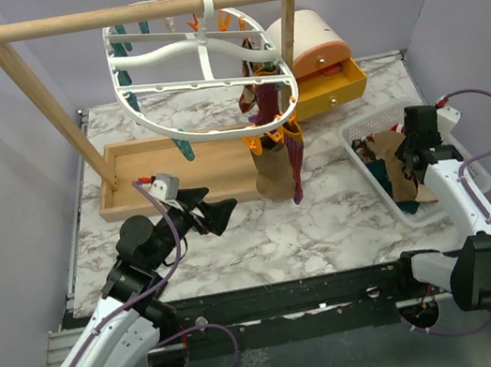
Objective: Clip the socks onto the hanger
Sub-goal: Pick up the sock from the bin.
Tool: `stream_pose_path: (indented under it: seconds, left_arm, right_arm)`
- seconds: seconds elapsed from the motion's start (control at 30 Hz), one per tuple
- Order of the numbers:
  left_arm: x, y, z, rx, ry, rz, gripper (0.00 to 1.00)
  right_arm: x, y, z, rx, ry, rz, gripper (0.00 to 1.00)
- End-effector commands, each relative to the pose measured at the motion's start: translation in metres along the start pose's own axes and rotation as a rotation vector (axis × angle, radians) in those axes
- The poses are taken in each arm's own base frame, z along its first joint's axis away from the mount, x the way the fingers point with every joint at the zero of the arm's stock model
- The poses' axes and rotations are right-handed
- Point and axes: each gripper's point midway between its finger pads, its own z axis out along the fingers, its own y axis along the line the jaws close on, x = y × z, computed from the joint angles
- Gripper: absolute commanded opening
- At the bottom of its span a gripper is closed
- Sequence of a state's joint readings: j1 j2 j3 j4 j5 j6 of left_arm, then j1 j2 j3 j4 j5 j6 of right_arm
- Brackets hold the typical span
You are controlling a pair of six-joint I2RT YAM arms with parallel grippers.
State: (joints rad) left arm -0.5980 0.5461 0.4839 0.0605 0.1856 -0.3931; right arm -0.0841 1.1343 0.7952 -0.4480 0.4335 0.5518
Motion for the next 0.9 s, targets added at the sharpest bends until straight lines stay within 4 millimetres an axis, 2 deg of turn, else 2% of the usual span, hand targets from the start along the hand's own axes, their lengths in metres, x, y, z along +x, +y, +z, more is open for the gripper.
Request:
stream_pose_path:
  seconds: [0.0, 0.1, 0.17, 0.23, 0.43, 0.47, 0.5, 0.6, 0.63, 0.73, 0.87]
  left_arm:
    - [-0.006, -0.005, -0.002, 0.013, -0.013, 0.006, 0.99]
    - [-0.008, -0.005, -0.004, 0.009, -0.021, 0.013, 0.99]
    - [-0.009, -0.004, -0.004, 0.006, -0.030, 0.016, 0.99]
    - [-0.010, -0.004, -0.005, 0.004, -0.036, 0.020, 0.99]
    - [-0.011, -0.005, -0.008, 0.005, -0.041, 0.023, 0.99]
    - [-0.012, -0.006, -0.008, 0.009, -0.043, 0.023, 0.99]
    - [-0.012, -0.006, -0.008, 0.010, -0.042, 0.023, 0.99]
    - [-0.013, -0.008, -0.009, 0.017, -0.049, 0.022, 0.99]
    - [-0.014, -0.010, -0.009, 0.026, -0.052, 0.021, 0.99]
    - [-0.015, -0.016, -0.011, 0.055, -0.062, 0.013, 0.99]
    - [-0.015, -0.018, -0.010, 0.063, -0.060, 0.011, 0.99]
  right_arm:
    - [-0.049, 0.018, -0.005, -0.052, -0.104, 0.092, 0.01]
    - [-0.074, 0.027, -0.012, -0.061, -0.134, 0.100, 0.01]
    - [-0.081, 0.027, -0.009, -0.038, -0.142, 0.089, 0.01]
    - [-0.072, 0.022, 0.002, 0.000, -0.118, 0.064, 0.01]
    - [-0.026, 0.000, 0.038, 0.085, -0.008, 0.024, 0.01]
    - [-0.022, -0.002, 0.039, 0.095, 0.005, 0.017, 0.03]
    - [-0.020, -0.002, 0.039, 0.096, 0.007, 0.015, 0.10]
    - [-0.029, 0.002, 0.032, 0.059, -0.023, 0.026, 0.39]
    - [-0.033, 0.005, 0.029, 0.044, -0.034, 0.031, 0.46]
    - [-0.042, 0.016, 0.021, -0.015, -0.034, 0.015, 0.55]
    - [-0.043, 0.025, 0.013, -0.058, -0.011, 0.020, 0.63]
